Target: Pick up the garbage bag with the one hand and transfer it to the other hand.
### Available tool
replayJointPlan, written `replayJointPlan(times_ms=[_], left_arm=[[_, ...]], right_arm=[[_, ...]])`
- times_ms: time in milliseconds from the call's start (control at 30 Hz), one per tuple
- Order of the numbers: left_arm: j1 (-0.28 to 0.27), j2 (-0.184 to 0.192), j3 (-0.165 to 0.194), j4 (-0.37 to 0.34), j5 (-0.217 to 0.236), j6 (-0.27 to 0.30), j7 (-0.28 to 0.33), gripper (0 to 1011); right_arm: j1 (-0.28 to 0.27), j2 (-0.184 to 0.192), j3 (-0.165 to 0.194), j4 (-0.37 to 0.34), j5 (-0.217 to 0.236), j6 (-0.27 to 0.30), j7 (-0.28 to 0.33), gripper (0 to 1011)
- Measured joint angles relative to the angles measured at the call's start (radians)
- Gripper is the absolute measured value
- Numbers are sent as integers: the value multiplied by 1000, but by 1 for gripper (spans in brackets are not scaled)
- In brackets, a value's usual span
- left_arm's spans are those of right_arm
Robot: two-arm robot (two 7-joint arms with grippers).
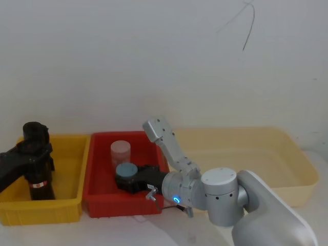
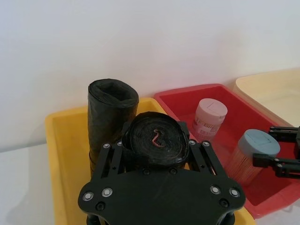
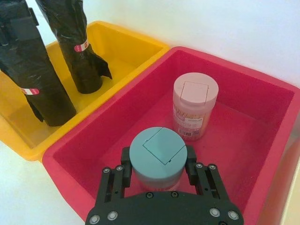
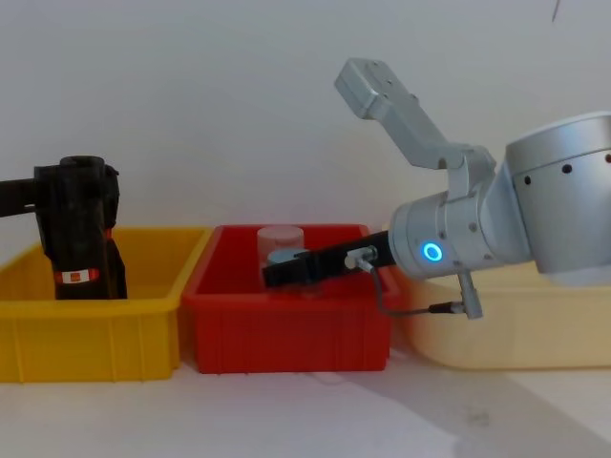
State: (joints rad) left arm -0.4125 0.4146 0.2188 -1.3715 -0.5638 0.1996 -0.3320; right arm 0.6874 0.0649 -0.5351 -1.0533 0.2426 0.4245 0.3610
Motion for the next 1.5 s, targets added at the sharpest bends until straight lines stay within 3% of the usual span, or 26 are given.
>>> replayJointPlan(times_ms=[800,1200,1500], left_arm=[[-6,2,1,-9,0,-12,0,528],[-53,0,3,-53,-1,-42,-7,528],[-162,-16,25,-46,0,-75,-39,528]], right_arm=[[-10,5,10,-27,2,-1,1,646],[-33,29,71,-167,45,-31,2,646],[-28,50,132,-253,73,-56,-11,646]])
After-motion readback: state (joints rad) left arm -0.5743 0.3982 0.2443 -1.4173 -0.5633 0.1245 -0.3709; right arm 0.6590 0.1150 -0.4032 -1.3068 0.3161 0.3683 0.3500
